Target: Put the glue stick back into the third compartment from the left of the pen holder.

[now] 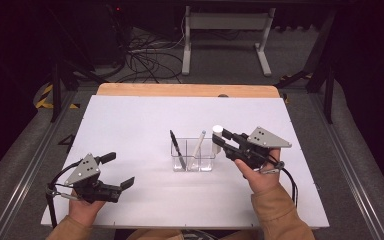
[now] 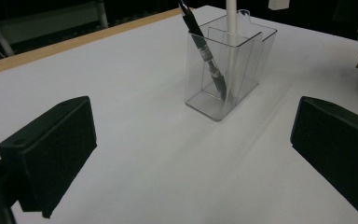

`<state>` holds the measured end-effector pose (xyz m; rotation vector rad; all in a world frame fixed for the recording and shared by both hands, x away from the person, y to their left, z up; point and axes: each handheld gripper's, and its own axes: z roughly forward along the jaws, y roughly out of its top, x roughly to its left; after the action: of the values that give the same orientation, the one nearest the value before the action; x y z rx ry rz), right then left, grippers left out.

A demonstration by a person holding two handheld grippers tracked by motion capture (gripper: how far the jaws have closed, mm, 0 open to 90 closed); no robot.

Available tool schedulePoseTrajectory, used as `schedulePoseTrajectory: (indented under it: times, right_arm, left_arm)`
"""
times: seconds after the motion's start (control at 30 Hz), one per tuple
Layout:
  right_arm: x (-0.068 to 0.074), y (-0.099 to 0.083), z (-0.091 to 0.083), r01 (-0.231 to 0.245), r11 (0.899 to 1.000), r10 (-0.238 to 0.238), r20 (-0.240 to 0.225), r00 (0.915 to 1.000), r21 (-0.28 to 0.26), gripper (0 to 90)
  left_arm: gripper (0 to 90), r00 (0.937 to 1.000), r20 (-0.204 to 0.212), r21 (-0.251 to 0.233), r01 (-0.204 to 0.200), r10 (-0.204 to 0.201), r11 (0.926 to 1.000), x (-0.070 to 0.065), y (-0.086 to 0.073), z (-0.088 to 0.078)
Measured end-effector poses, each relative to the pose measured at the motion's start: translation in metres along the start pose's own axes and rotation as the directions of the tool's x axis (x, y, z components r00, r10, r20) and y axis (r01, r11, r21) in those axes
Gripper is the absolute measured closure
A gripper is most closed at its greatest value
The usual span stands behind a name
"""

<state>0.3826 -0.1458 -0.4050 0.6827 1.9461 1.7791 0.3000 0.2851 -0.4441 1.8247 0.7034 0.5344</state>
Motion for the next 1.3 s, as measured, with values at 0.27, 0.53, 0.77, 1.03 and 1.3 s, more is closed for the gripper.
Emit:
schedulePoseTrajectory:
  times: [0.27,0.53,0.77,1.03,1.3]
  right_arm:
    - [0.001,-0.01,0.011,-0.008,1.0,0.008,-0.009,0.9999,0.0,67.0]
    - [0.0,-0.019,0.02,-0.021,1.0,0.021,-0.003,0.9998,0.014,67.0]
    - [0.002,-0.026,0.027,-0.013,0.999,0.013,-0.009,0.9999,0.03,67.0]
    - [0.004,-0.029,0.03,-0.016,0.999,0.017,-0.014,0.9998,0.047,66.9]
    - [0.004,-0.031,0.03,-0.012,0.998,0.012,-0.006,0.9999,0.068,66.9]
  left_arm:
    - [1.0,1.0,0.001,-0.001,-0.001,0.001,1.0,0.0,0.0,0.0]
    - [1.0,1.0,-0.001,-0.002,-0.002,0.002,1.0,0.0,0.0,0.0]
    - [1.0,1.0,0.001,-0.003,0.003,-0.003,1.0,-0.001,0.0,0.0]
    - [1.0,1.0,-0.001,-0.003,0.0,0.0,1.0,-0.001,0.0,0.0]
    - [1.0,1.0,0.001,-0.003,0.001,-0.001,1.0,-0.001,0.0,0.0]
